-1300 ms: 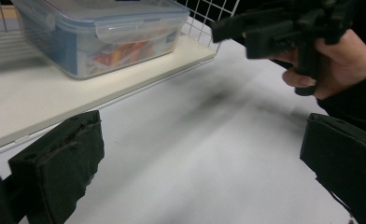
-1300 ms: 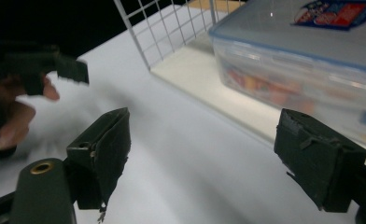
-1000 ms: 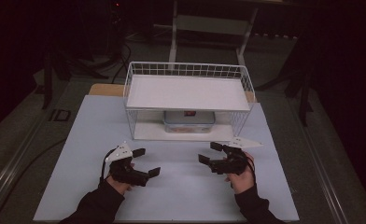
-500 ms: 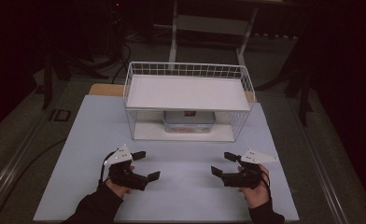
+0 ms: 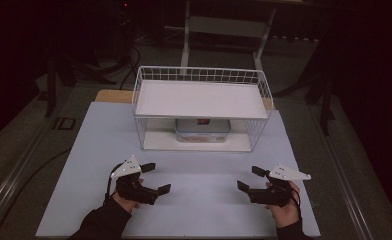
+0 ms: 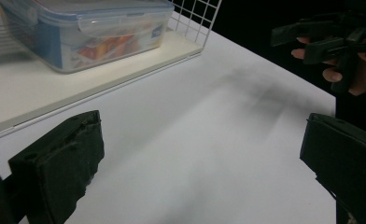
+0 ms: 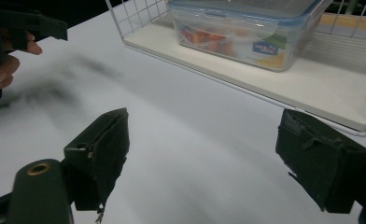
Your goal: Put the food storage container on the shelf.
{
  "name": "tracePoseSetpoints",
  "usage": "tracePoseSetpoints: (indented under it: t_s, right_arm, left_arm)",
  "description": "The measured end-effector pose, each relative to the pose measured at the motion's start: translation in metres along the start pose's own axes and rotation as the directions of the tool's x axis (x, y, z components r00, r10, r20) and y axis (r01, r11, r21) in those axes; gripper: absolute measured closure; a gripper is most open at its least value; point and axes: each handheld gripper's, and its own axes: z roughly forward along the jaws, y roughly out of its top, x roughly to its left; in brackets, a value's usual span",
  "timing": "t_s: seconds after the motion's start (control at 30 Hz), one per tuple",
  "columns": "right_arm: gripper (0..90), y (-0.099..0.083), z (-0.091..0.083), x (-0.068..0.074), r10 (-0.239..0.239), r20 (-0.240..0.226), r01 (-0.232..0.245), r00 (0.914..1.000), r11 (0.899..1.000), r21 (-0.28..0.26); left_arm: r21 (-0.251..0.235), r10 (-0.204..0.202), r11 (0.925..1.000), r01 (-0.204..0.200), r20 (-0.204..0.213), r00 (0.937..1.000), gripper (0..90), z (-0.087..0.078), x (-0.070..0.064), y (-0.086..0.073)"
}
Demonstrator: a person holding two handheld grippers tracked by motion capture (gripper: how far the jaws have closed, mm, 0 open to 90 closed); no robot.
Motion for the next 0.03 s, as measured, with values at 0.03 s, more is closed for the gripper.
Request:
tracePoseSetpoints:
  t_s: [0.03]
  right_arm:
    - [17.1, 0.0002, 0.0003, 0.0005, 0.0, -0.003, 0.0, 1.0, 1.0, -0.001]
  left_arm:
    - [-0.002, -0.003, 1.0, 0.003, 0.002, 1.0, 0.0, 0.0002, 0.0003, -0.0001]
